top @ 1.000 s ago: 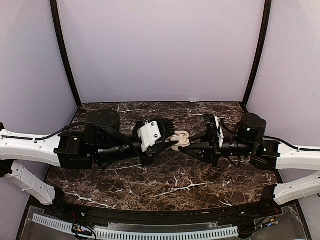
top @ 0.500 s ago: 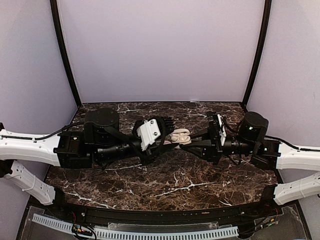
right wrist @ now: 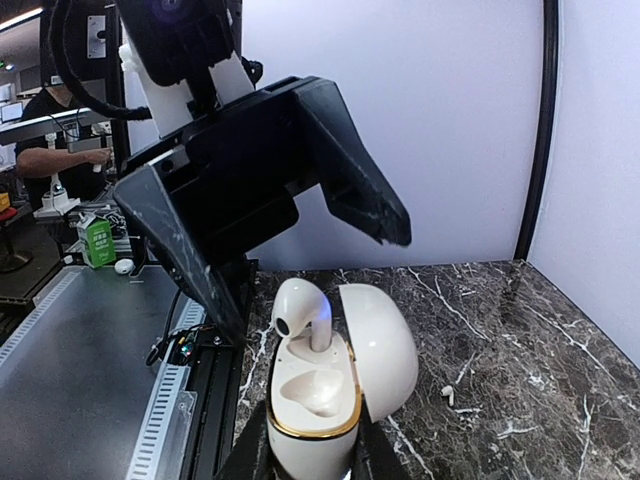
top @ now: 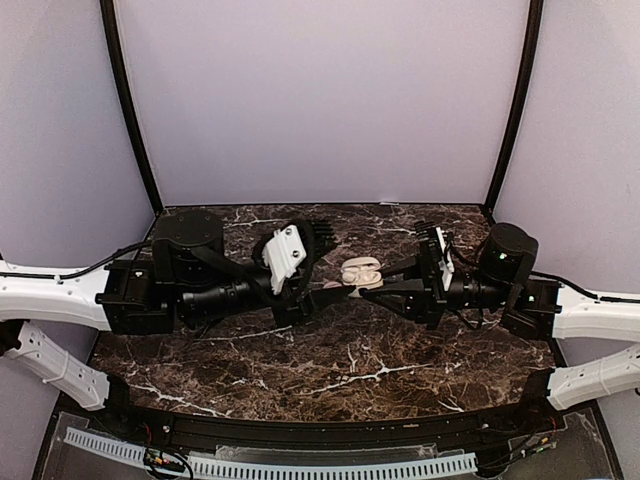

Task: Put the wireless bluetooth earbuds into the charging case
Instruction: Adjust the left earbud in the left side groove of the charging case.

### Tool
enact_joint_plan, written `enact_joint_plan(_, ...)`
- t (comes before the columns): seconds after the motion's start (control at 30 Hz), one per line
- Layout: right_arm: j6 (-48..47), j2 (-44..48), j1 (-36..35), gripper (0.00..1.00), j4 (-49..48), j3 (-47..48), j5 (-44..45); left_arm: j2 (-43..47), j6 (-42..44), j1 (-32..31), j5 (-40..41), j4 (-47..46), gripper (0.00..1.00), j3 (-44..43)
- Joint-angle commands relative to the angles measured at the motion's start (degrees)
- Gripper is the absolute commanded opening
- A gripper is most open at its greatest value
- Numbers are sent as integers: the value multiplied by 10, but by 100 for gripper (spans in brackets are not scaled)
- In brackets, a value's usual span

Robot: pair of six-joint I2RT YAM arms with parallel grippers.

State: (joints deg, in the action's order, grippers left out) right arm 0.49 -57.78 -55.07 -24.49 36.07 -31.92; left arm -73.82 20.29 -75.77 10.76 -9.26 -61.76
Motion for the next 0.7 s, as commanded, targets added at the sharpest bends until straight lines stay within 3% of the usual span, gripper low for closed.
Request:
enact_joint_plan(0.0, 16, 8, 3, 0, -35, -2, -7, 63, -25, -2, 2, -21, 64, 15)
enact_joint_plan(0.67, 13, 5, 4, 0, -33, 1, -36, 50, -48, 0, 6, 26, 64, -5)
